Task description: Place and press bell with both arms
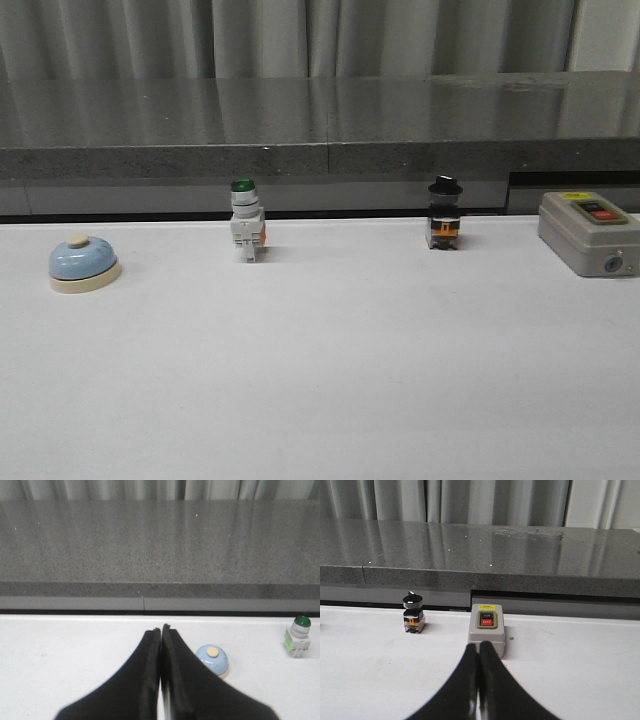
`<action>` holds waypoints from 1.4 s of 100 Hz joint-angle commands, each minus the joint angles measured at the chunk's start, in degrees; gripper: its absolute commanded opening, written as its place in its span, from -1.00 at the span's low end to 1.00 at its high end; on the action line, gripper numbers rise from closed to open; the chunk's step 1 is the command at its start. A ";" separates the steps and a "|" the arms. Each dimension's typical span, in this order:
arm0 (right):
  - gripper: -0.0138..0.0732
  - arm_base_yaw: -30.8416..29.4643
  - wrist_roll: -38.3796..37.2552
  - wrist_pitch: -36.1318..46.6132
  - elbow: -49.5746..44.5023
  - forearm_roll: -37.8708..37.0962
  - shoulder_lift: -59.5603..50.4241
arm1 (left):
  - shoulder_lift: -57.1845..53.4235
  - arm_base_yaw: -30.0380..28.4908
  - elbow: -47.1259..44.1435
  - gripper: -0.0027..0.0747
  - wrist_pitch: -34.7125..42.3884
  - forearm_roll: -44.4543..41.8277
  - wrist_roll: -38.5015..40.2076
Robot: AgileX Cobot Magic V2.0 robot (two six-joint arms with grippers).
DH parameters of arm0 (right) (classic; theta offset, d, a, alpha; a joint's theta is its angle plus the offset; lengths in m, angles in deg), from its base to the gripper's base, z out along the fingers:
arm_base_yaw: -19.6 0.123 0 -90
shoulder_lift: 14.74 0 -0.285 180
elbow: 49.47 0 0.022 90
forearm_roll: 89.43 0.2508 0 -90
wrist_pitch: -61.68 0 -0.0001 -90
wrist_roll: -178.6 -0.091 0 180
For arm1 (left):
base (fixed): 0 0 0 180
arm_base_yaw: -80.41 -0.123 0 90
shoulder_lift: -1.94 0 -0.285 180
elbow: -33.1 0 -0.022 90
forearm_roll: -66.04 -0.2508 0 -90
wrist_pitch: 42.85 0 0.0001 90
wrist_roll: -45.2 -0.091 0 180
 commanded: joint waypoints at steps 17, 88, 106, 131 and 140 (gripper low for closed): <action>-0.82 -0.13 0.03 4.56 0.09 -0.54 -0.72 | 17.74 0.32 11.07 -0.70 -2.41 0.77 0.08; -0.82 -0.13 0.03 4.56 0.09 -0.54 -0.72 | 61.77 8.14 38.99 0.58 -13.59 5.48 -1.09; -0.82 -0.13 0.03 4.56 0.09 -0.54 -0.72 | 71.78 9.59 47.69 0.58 -20.06 5.26 -1.19; -0.82 -0.13 0.03 4.52 0.09 -0.54 -0.72 | 80.60 9.59 53.91 0.58 -22.34 4.75 -1.19; -0.82 -0.13 0.03 4.52 0.09 -0.54 -0.72 | 82.75 9.59 54.75 0.58 -22.34 4.75 -1.19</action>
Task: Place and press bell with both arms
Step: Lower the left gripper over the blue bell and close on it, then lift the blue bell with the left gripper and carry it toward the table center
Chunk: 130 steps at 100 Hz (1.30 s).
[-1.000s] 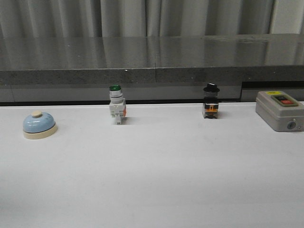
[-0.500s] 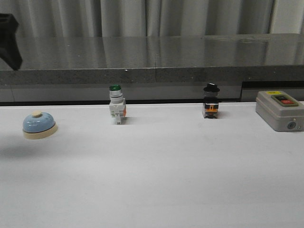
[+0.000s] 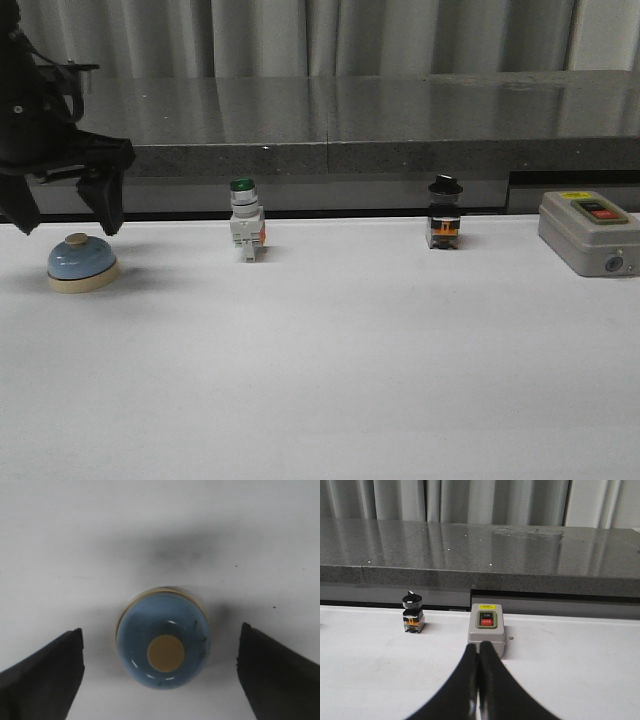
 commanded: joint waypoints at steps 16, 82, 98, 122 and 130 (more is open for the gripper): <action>-0.82 -0.13 0.03 4.45 0.09 -0.54 -0.72 | 0.92 0.33 2.99 0.58 1.33 -0.03 -0.01; -0.82 -0.13 0.03 4.42 0.09 -0.54 -0.72 | 3.16 0.33 4.91 -0.30 -0.59 -0.03 -0.01; -0.82 -0.13 0.03 4.42 0.09 -0.54 -0.72 | 2.35 0.78 8.09 -0.33 -3.91 -0.03 -0.01; -0.82 -0.13 0.03 4.42 0.09 -0.54 -0.72 | -2.54 5.32 8.74 -0.33 -3.61 -0.03 -1.80; -0.82 -0.13 0.03 4.42 0.09 -0.54 -0.72 | -3.82 7.54 8.74 -0.33 -4.64 -0.03 -2.12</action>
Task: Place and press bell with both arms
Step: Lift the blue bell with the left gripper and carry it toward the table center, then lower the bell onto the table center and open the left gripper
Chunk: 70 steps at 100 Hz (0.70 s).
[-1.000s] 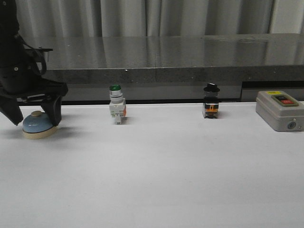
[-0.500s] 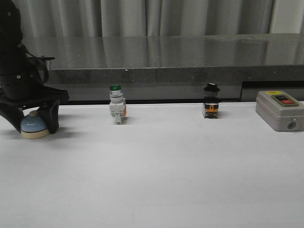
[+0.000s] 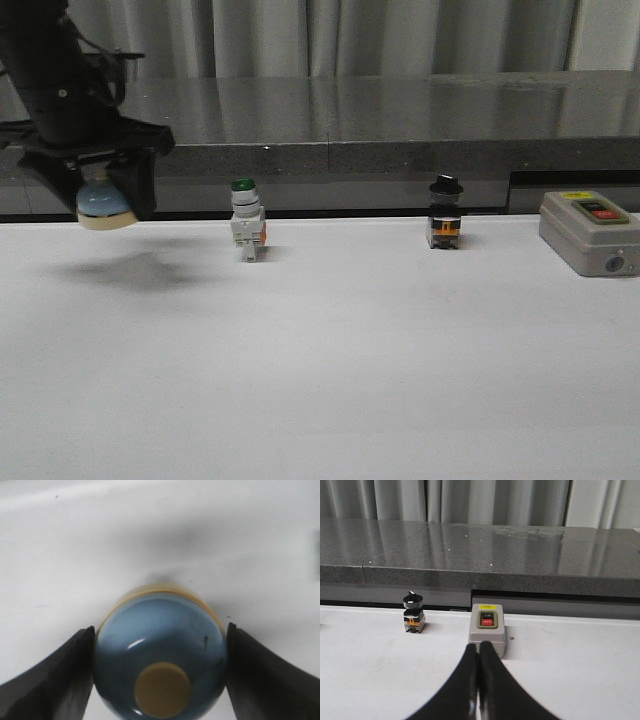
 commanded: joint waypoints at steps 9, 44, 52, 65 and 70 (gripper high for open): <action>-0.82 -0.13 0.03 4.42 0.09 -0.54 -0.72 | -6.17 4.89 1.87 -0.33 -0.59 0.44 -1.51; -0.82 -0.13 0.03 4.42 0.09 -0.54 -0.72 | -6.18 16.90 1.87 -0.33 -0.86 0.55 -1.58; -0.82 -0.13 0.03 4.42 0.09 -0.54 -0.72 | -5.62 19.13 1.87 -0.33 0.01 0.55 -1.58; -0.82 -0.13 0.03 4.42 0.09 -0.54 -0.72 | -3.51 22.02 1.87 -0.33 0.99 0.66 -1.73; -0.82 -0.13 0.03 4.42 0.09 -0.54 -0.72 | -2.55 22.77 1.87 -0.33 1.43 0.66 -1.72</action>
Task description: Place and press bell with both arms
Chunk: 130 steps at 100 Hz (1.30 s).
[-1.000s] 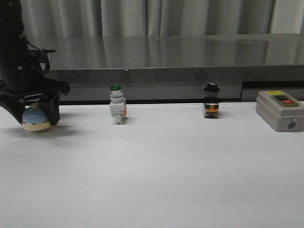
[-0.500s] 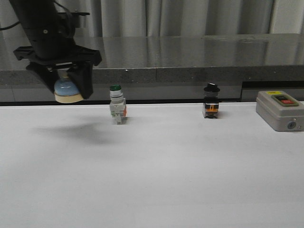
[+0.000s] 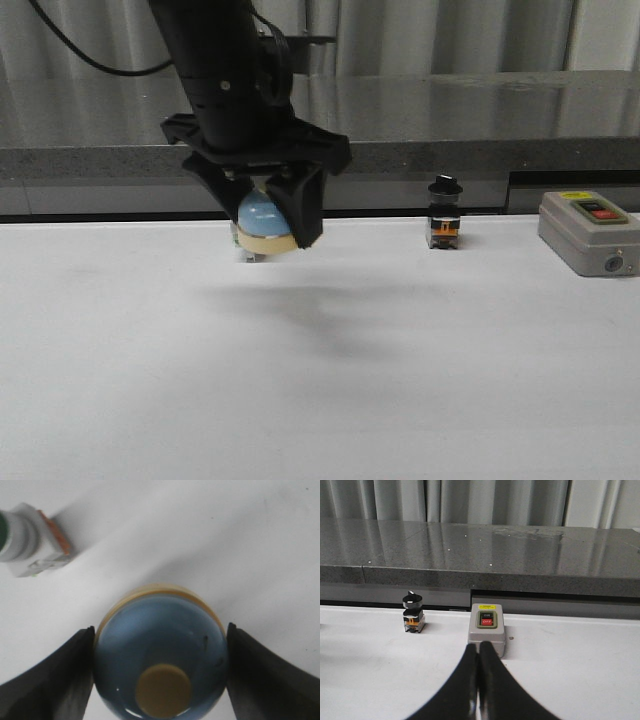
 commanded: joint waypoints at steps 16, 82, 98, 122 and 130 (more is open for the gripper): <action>-0.82 -0.13 0.03 4.42 0.09 -0.54 -0.72 | 1.36 2.66 1.74 -0.32 3.36 0.92 -1.07; -0.82 -0.13 0.03 4.42 0.09 -0.54 -0.72 | 2.83 2.66 3.53 0.43 3.07 4.78 -5.82; -0.82 -0.13 0.03 4.42 0.09 -0.54 -0.72 | 1.40 1.45 6.70 0.22 2.70 4.47 -5.14; -0.82 -0.13 0.03 4.42 0.09 -0.54 -0.72 | -3.00 -3.87 8.25 -0.69 0.44 4.47 -5.13; -0.82 -0.13 0.03 4.42 0.09 -0.54 -0.72 | -4.80 -6.44 8.25 -0.98 -0.73 4.47 -5.13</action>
